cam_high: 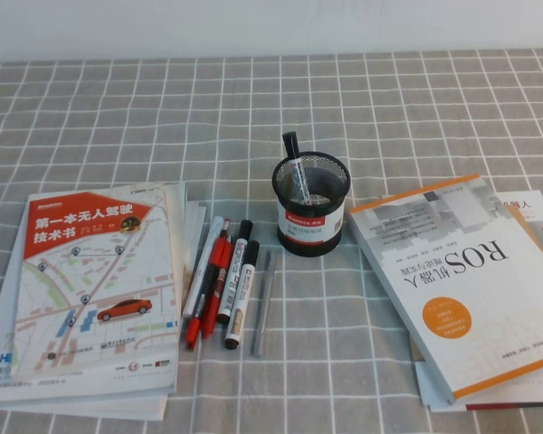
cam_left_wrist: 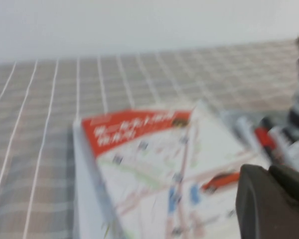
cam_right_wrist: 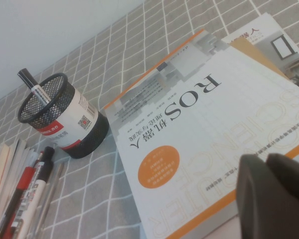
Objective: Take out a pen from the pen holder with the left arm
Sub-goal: 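Take a marker out of the pen holder and lay it on the table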
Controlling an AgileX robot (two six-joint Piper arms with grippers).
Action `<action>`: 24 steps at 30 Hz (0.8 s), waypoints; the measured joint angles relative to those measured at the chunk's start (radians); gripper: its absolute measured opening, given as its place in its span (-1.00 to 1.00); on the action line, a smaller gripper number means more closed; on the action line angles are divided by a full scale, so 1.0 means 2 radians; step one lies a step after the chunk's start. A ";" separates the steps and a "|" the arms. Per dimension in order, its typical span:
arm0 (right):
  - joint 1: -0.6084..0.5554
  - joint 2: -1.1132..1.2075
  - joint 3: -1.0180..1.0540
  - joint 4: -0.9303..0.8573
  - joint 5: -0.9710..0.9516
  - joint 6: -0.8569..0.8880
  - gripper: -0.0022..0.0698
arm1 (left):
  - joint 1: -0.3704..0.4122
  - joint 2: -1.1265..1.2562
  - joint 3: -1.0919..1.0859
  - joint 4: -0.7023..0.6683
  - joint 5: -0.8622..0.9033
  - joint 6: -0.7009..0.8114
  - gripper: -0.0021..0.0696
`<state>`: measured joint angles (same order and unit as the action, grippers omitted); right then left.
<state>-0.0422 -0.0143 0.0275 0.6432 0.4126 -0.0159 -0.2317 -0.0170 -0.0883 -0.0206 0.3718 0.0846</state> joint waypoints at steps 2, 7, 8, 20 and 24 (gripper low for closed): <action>0.000 0.000 0.000 0.000 0.000 0.000 -0.97 | 0.015 0.000 0.041 0.000 -0.032 0.000 -0.94; 0.000 0.000 0.000 0.001 0.000 0.000 -0.97 | 0.061 0.000 0.056 -0.002 -0.010 0.000 -0.94; 0.000 0.000 0.000 0.001 0.000 0.000 -0.97 | 0.070 0.000 0.056 -0.003 -0.005 0.000 -0.94; 0.000 0.000 0.000 0.001 0.000 0.000 -0.97 | 0.104 0.000 0.056 -0.004 0.002 0.000 -0.94; 0.000 0.000 0.000 0.001 0.000 0.000 -0.97 | 0.104 0.000 0.056 -0.004 0.002 0.000 -0.94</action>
<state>-0.0422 -0.0143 0.0275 0.6450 0.4126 -0.0159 -0.0238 -0.0170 0.0239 -0.0290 0.3767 0.0846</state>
